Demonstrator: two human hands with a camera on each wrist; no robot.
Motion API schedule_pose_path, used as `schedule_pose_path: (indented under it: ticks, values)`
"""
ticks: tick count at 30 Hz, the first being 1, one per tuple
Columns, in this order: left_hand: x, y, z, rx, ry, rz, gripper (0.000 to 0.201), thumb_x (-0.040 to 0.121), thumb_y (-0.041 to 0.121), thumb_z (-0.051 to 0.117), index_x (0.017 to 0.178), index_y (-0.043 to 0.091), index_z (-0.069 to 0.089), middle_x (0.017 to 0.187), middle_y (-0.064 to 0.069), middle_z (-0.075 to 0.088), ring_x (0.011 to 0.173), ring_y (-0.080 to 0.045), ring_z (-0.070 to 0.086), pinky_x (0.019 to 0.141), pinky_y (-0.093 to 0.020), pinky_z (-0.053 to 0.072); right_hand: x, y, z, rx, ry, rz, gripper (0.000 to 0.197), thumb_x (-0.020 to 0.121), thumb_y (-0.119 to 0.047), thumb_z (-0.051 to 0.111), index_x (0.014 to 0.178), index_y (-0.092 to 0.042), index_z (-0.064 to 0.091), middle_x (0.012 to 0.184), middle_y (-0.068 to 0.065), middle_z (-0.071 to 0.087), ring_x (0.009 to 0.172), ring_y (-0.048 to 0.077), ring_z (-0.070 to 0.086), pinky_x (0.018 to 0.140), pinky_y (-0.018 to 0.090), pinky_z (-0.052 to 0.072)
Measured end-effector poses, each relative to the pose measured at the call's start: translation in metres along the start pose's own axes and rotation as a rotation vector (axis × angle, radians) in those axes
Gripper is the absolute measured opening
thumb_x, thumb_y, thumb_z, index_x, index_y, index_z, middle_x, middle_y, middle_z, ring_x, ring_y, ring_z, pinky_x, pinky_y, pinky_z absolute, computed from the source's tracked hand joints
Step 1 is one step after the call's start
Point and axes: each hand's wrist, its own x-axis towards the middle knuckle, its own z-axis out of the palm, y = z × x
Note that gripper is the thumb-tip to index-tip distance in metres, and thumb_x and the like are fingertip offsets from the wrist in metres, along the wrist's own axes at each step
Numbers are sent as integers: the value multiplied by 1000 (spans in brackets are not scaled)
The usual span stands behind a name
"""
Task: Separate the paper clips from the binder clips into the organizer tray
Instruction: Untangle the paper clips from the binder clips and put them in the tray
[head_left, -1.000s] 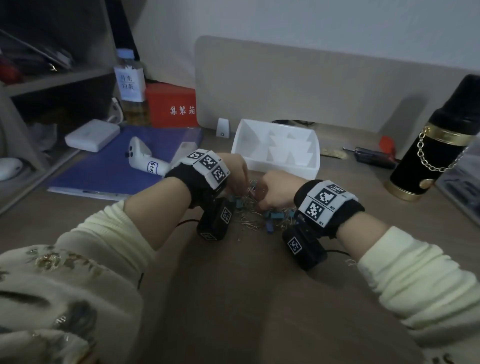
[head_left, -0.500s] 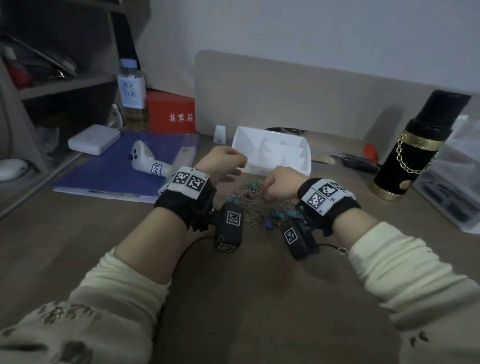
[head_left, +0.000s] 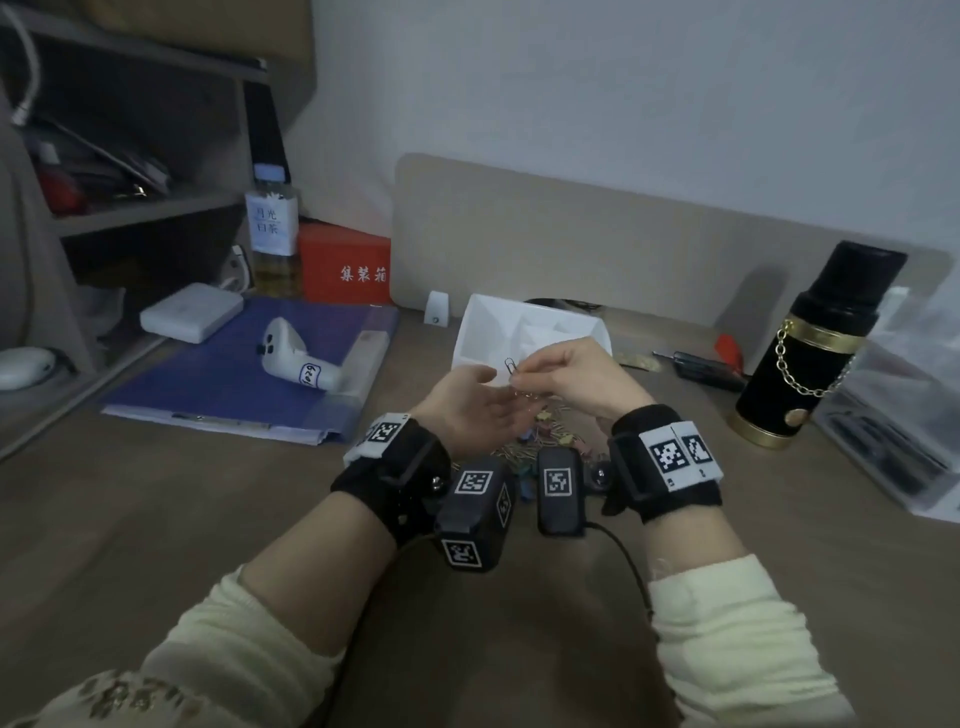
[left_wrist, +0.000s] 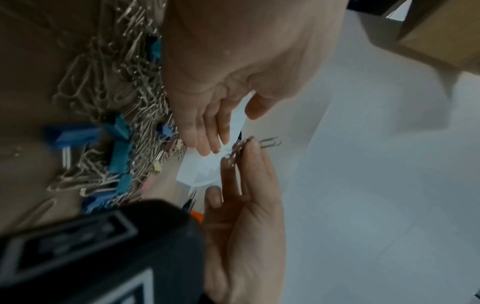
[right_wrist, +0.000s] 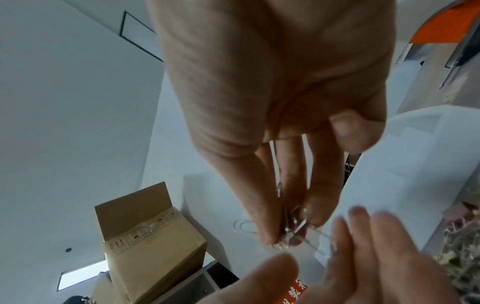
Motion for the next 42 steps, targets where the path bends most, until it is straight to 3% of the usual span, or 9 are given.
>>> schedule_pose_path:
  ticks: [3,8,13,17,20,27,34,39,42]
  values:
    - [-1,-7,6,-58,-52,-24,46,103,28,27,100,-9,53,96,-24,56,89,-33,57,87,-40,47,0,5,5,66,-32,5,6,79,-5,72,85,-4,71,74,9,68,59,10,63,56,19,52]
    - [-1,-16,14,-163,-49,11,43,103,21,24,90,-5,56,84,-17,61,77,-26,58,69,-32,52,5,13,5,-120,9,-97,7,78,-6,73,83,-10,74,83,10,73,79,22,69,77,34,55]
    - [6,-16,11,-220,-23,49,41,99,9,22,77,-1,56,64,-11,62,53,-19,61,58,-22,50,1,9,10,-203,-121,-144,20,76,0,70,92,-10,75,90,4,74,72,6,66,76,20,53]
    - [9,-17,8,-404,98,135,33,97,9,33,72,1,53,54,-7,57,45,-15,56,42,-17,50,3,8,13,-171,40,-307,9,75,-8,75,79,-15,75,84,-5,69,84,8,62,76,14,47]
    - [11,-11,1,-429,162,204,32,95,12,33,67,11,47,46,2,44,36,-8,38,36,-10,31,7,12,5,-168,162,-334,10,77,-10,74,77,-20,72,80,-8,66,82,9,59,76,15,45]
    - [9,-4,-7,-284,220,205,40,94,17,31,55,20,29,36,6,24,28,-10,20,38,-13,17,7,33,-10,-453,-8,162,20,75,1,72,87,-15,72,87,1,71,92,17,65,82,32,53]
    - [11,-9,-5,-232,237,96,37,99,20,35,70,9,53,68,-2,47,62,-14,44,59,-27,42,-2,30,-15,-582,-82,333,29,72,-11,80,98,-19,71,104,2,68,92,17,60,74,26,43]
    - [14,-10,2,-232,199,50,38,101,27,31,81,4,54,78,-8,48,72,-18,48,76,-29,45,1,32,-8,-675,-180,361,44,71,-16,81,113,-15,67,113,2,65,100,19,59,80,28,46]
    - [13,-11,6,-237,163,34,38,101,27,30,84,3,53,76,-7,49,73,-18,49,87,-29,43,4,34,0,-726,-176,339,33,74,-11,77,107,-11,69,108,6,67,94,20,61,75,27,47]
